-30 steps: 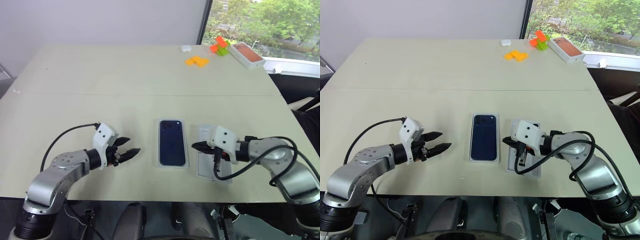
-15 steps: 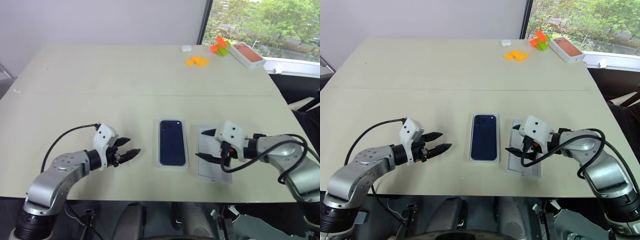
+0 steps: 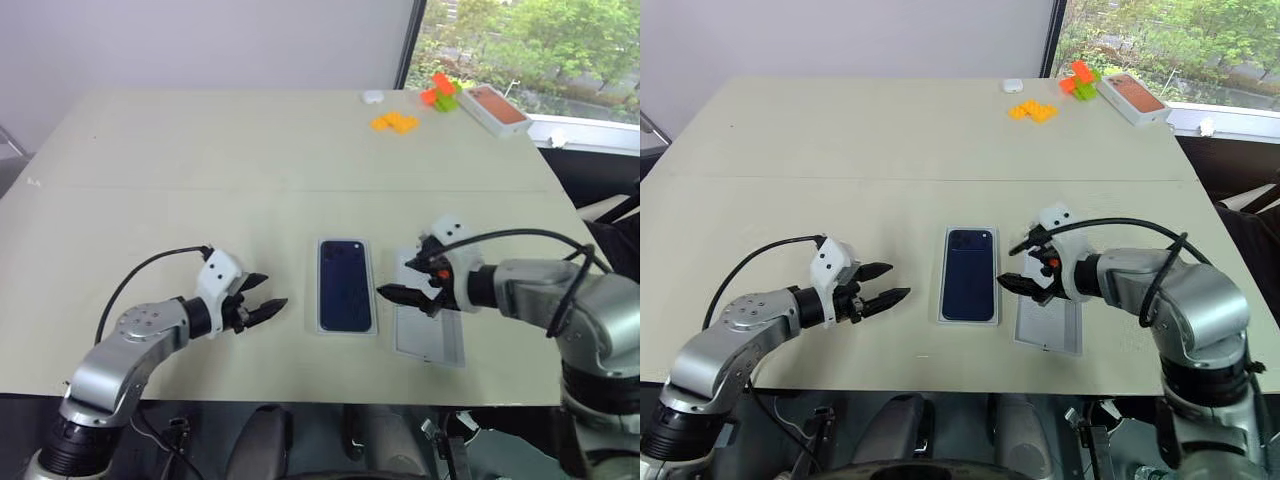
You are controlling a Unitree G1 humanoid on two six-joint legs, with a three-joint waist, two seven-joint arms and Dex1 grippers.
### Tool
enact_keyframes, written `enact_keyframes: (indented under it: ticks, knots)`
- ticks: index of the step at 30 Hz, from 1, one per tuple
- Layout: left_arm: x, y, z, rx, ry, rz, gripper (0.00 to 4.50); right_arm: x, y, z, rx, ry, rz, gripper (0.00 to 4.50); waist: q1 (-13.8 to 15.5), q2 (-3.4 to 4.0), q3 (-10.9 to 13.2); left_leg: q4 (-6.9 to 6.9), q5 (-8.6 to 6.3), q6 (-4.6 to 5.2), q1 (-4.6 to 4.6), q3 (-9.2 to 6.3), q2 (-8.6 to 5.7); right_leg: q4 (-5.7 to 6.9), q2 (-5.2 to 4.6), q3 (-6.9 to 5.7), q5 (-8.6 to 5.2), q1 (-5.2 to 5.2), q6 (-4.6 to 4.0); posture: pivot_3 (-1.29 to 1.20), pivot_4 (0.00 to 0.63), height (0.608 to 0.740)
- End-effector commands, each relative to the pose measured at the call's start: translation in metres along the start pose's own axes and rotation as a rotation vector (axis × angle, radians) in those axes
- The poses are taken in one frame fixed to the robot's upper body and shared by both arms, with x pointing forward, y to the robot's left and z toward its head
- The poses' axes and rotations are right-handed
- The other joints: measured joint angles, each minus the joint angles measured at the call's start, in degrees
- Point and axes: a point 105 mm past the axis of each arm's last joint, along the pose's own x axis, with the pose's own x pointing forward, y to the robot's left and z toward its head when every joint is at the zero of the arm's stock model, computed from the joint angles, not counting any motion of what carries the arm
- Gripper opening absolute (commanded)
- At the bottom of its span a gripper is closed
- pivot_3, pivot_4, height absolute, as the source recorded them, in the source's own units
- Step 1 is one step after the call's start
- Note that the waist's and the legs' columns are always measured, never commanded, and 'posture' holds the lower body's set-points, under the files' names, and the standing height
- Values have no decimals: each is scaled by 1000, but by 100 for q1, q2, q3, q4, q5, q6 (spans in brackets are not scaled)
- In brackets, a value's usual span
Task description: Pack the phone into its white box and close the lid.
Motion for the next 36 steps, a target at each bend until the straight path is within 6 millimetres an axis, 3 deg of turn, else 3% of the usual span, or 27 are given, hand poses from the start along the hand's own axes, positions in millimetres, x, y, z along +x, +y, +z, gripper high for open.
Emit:
enact_keyframes:
  ticks: [1,9,17,20,22,28,31,36]
  knots:
    - [6,-7,10,57,-30,-47,3285,-1,-9,1,40,2,-61,4453,8,0,0,0,0,0,-1,0,-2,-1,-1,0,0,0,0,0,150,740]
    - [9,-10,14,89,-49,-81,3285,-2,-23,-11,173,80,-166,4453,-32,0,0,-3,-4,7,-5,3,-4,-3,-7,5,0,-2,1,0,150,740]
    - [13,-15,13,80,-54,-93,3285,1,5,-12,284,138,-146,4453,-150,-2,1,-2,-3,8,-5,3,4,-15,7,4,-2,6,4,0,150,740]
    - [15,-15,14,80,-57,-92,3285,7,4,-19,311,162,-194,4453,-155,-2,1,-2,-3,8,-4,8,8,-13,7,8,-1,5,5,0,150,740]
    - [15,-14,14,77,-58,-91,3285,9,3,-23,322,174,-218,3944,-138,-2,1,-2,-3,8,-4,6,8,-13,8,7,-1,4,5,0,150,740]
    - [14,-14,15,65,-63,-82,3285,16,5,-18,332,167,-238,3944,-147,-3,0,-2,-3,8,-3,7,9,-15,6,8,-1,5,5,0,150,740]
    - [15,-14,16,64,-66,-83,3285,19,7,-15,329,168,-236,3065,-135,-2,0,-2,-3,8,-1,7,16,-14,6,8,-1,4,4,0,150,740]
    - [14,-13,17,61,-71,-77,3285,23,10,-14,334,164,-236,482,-130,-2,0,-3,-3,8,-7,5,21,-15,9,7,-1,-1,4,0,150,740]
